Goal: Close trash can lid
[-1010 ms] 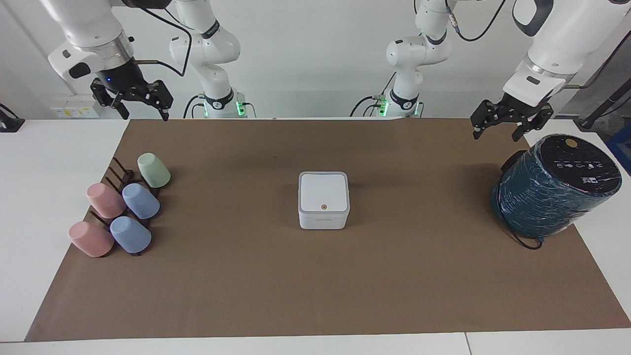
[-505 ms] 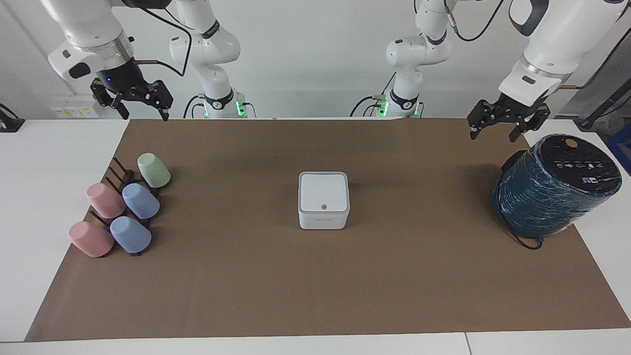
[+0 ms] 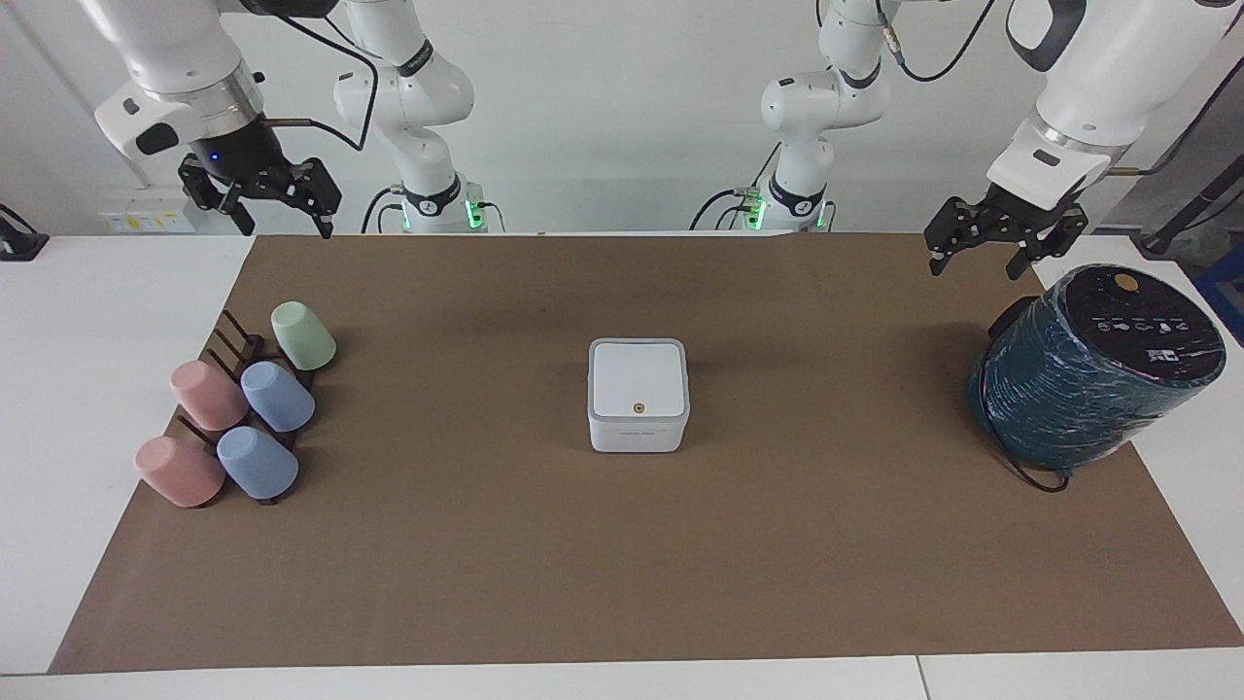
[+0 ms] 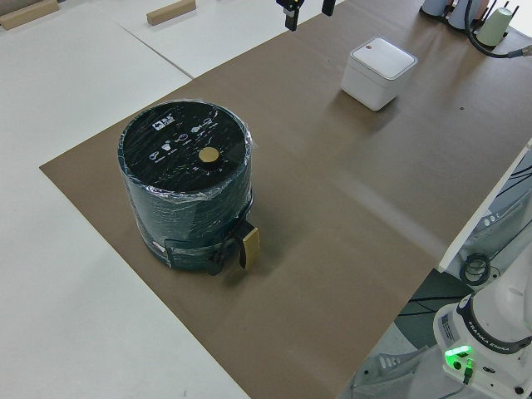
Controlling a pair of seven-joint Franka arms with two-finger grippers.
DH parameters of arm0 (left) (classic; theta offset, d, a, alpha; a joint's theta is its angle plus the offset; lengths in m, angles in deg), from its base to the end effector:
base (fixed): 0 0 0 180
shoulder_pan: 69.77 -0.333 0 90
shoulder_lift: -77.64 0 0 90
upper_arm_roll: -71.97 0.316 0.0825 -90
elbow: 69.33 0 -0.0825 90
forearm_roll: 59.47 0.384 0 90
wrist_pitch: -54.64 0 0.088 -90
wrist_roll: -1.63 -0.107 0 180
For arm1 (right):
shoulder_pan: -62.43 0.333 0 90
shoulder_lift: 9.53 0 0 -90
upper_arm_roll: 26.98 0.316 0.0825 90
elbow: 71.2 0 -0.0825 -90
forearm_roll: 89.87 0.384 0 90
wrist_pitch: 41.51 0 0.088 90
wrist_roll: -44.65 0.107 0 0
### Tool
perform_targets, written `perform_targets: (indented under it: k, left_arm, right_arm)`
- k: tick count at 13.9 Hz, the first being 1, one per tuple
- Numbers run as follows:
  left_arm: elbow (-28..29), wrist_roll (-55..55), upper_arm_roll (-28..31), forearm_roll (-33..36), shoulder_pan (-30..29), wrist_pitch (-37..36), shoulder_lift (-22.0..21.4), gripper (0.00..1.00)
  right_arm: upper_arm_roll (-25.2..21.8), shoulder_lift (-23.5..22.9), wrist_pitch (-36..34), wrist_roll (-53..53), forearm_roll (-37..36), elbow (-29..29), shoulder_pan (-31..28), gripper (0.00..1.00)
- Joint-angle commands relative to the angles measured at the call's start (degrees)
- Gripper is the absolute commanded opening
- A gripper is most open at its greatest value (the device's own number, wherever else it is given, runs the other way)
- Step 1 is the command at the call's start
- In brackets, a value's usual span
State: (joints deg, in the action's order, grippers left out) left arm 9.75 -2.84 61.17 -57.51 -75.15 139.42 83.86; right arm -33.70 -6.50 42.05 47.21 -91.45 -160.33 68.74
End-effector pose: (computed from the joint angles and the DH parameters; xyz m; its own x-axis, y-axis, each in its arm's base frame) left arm 0.5771 -0.0438 0.6451 0.9858 -0.1678 -0.0082 -0.1679 -0.9857 -0.0132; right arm 0.5264 -0.0088 0.6504 0.9976 -0.0544 -0.0437 -0.0535 -0.9983 0.0233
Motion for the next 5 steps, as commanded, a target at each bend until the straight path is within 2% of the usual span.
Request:
perform_targets:
  k: [1, 5]
  left_arm:
    - [1.3, -0.5, 0.4, 0.1, -0.1, 0.7, -1.3, 1.00]
    - [1.4, -0.5, 0.5, 0.0, -0.1, 0.6, -1.3, 1.00]
  right_arm:
    - [0.0, 1.3, 0.5, -1.3, -0.2, -1.4, -0.2, 1.00]
    - [0.0, 1.3, 0.5, -1.3, -0.2, -1.4, -0.2, 1.00]
